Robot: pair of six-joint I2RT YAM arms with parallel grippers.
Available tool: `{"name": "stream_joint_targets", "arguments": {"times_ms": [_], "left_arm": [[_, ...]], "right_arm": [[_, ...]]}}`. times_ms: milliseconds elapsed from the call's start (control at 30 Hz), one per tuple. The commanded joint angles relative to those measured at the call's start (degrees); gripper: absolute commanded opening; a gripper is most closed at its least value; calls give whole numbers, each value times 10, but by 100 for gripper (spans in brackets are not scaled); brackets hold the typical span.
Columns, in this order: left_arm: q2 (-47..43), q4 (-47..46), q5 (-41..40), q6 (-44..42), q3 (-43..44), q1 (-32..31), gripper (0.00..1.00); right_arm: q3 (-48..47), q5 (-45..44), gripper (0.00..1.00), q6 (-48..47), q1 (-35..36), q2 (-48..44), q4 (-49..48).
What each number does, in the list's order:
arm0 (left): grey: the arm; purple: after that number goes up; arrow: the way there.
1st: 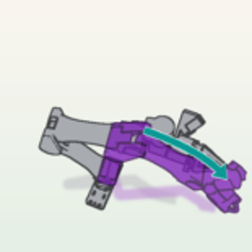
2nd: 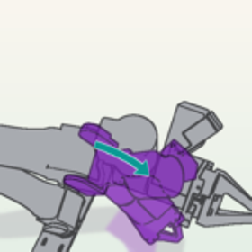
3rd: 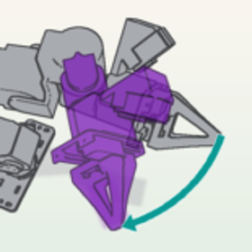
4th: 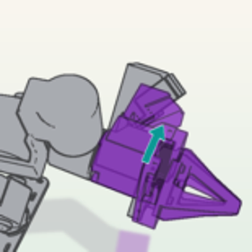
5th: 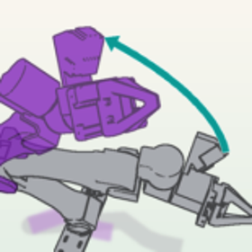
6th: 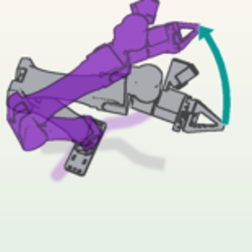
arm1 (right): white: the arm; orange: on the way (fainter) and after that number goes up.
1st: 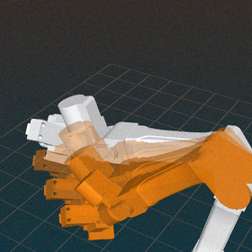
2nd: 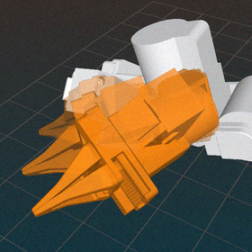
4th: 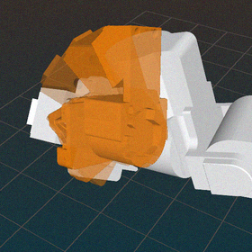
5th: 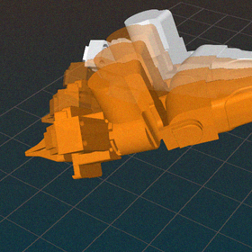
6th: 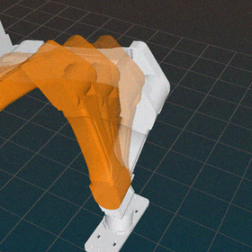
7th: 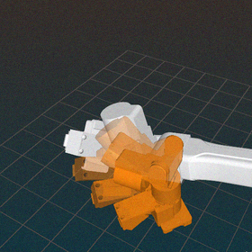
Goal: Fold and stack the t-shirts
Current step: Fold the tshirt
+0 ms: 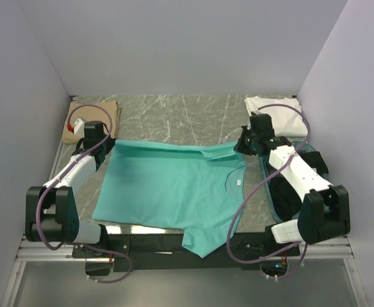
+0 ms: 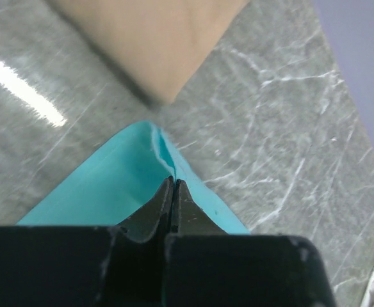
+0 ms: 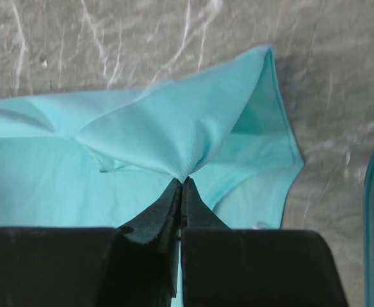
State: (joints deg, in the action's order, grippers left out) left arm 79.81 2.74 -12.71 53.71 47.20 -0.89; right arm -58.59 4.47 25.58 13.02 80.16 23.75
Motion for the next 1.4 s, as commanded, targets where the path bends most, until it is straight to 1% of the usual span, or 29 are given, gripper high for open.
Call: {"name": "stream_joint_targets", "arguments": {"times_ms": [0, 100, 233, 367, 533, 667, 767, 800, 833, 867, 900, 933, 1000, 1033, 1067, 1100, 1133, 1167, 1200, 1267, 1300, 1367], "left_arm": [[-45, 12, -27, 10, -30, 0, 1], [-66, 30, -35, 14, -43, 1, 1], [-80, 39, -37, 15, -53, 0, 1], [-91, 60, -45, 17, -57, 1, 1], [-98, 76, -57, 21, -75, 1, 1], [-98, 107, -69, 33, -85, 0, 1], [-98, 125, -81, 42, -84, 1, 1], [-98, 139, -85, 46, -84, 0, 1], [-99, 147, -88, 47, -84, 1, 7], [-100, 157, -95, 51, -79, 1, 11], [-103, 177, -100, 54, -76, 1, 15], [-109, 183, -100, 54, -73, 0, 30], [-117, 200, -103, 55, -62, 1, 49], [-121, 218, -105, 55, -56, 0, 63], [-134, 224, -104, 55, -48, 1, 71], [-140, 228, -101, 53, -45, 1, 84], [-145, 238, -101, 52, -41, 1, 99], [-154, 241, -101, 52, -34, 0, 99], [-159, 239, -96, 43, -33, 1, 99], [-167, 222, -73, 36, -34, 1, 99], [-166, 213, -46, 27, -35, 0, 99], [-161, 184, -20, 18, -41, 0, 99]], "right_arm": [[35, 12, 0, 31, 12, -53, -6], [62, -5, 0, 53, 28, -92, 8], [111, 4, 0, 83, 42, -158, -5], [180, 24, 0, 124, 68, -199, -27], [247, 16, 0, 169, 79, -260, -42], [302, 22, 0, 199, 85, -300, -43], [339, 27, 8, 214, 94, -321, -38], [348, 28, 13, 217, 96, -326, -36], [364, 30, 15, 218, 97, -336, -36], [369, 30, 26, 216, 97, -340, -34], [372, 36, 34, 210, 97, -345, -34], [371, 40, 44, 203, 98, -352, -26], [361, 39, 64, 179, 99, -356, -13], [353, 30, 68, 172, 99, -359, 6], [336, 20, 70, 164, 99, -360, 13], [328, 13, 75, 158, 99, -362, 16], [321, 2, 76, 153, 99, -361, 19], [301, -2, 79, 145, 99, -360, 22], [291, -8, 80, 141, 99, -354, 22], [267, -17, 85, 130, 98, -332, 11], [257, -19, 85, 126, 98, -309, 6], [234, -10, 87, 117, 99, -280, -11]]}}
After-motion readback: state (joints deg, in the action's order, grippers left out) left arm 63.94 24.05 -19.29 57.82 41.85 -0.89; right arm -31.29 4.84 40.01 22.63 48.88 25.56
